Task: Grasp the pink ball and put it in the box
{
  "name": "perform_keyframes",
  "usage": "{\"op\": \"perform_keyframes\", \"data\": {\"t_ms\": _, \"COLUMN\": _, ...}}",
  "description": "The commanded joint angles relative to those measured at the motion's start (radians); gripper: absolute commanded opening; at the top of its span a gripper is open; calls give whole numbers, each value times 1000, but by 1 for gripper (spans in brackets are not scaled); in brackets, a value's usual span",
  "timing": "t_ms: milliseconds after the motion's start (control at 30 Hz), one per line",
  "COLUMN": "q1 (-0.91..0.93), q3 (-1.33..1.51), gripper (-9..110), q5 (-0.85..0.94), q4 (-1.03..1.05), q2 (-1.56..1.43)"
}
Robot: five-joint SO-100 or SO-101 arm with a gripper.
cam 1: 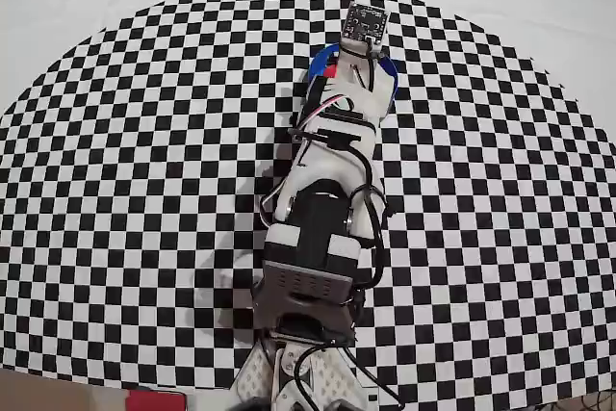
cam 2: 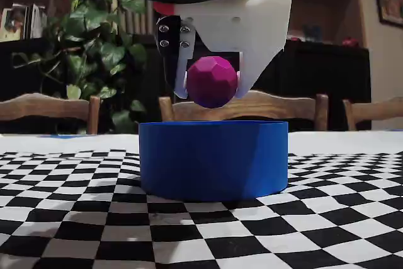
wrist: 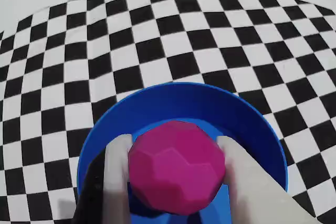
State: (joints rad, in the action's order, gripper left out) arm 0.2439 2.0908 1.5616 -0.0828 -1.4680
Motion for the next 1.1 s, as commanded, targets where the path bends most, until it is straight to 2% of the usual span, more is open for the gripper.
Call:
{"op": "perform_keyframes", "data": {"t_ms": 0, "q1": 6, "q3": -40, "gripper": 0, "q5": 6, "q4": 0, "q2": -5}}
{"op": "perform_keyframes", "data": {"t_ms": 667, "q1": 6, "q3": -38, "gripper": 1, "q5": 6, "q4": -3, "q2": -5}}
{"op": "perform_keyframes", "data": {"t_ms": 833, "q1": 6, "q3": -37, "gripper": 27, "q5": 8, "q4": -6, "q2": -5}}
{"op": "perform_keyframes", "data": {"t_ms": 1067, "q1": -2, "q3": -34, "gripper": 28, "q5": 8, "q4": -12, "q2": -9}}
